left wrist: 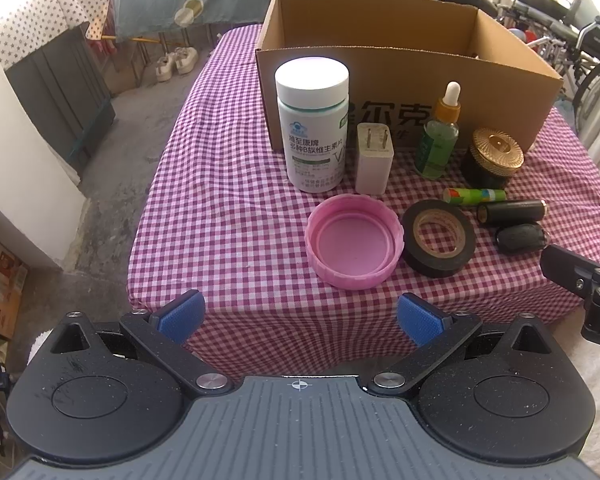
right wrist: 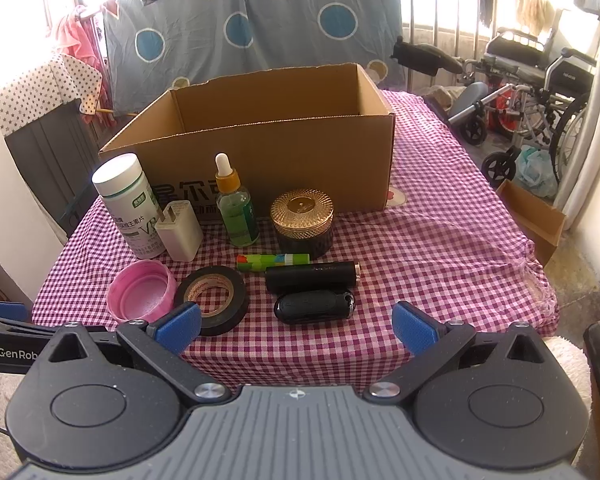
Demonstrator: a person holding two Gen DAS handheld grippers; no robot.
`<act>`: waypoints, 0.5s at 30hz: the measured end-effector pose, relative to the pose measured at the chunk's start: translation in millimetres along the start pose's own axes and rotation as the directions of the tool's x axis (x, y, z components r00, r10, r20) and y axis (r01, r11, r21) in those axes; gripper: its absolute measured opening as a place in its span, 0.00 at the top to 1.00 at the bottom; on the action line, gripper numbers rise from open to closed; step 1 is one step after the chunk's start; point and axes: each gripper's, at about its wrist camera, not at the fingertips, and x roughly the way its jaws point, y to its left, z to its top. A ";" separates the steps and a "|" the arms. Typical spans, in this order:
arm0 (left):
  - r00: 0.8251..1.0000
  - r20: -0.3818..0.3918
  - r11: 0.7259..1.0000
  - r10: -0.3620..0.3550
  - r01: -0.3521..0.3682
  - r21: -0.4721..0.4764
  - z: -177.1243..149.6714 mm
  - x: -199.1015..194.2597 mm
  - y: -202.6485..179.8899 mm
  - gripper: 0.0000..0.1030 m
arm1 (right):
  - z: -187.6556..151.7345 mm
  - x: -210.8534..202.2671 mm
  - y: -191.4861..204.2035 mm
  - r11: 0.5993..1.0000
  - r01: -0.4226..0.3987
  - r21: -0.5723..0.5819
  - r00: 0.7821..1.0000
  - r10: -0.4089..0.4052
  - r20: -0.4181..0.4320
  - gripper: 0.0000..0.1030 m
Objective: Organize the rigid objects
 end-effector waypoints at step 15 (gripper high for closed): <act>0.968 0.123 0.969 -0.220 0.203 0.139 15.0 6.1 -34.9 0.01 | -2.5 6.1 -60.5 0.976 -0.035 0.213 0.997 0.021 0.069 0.00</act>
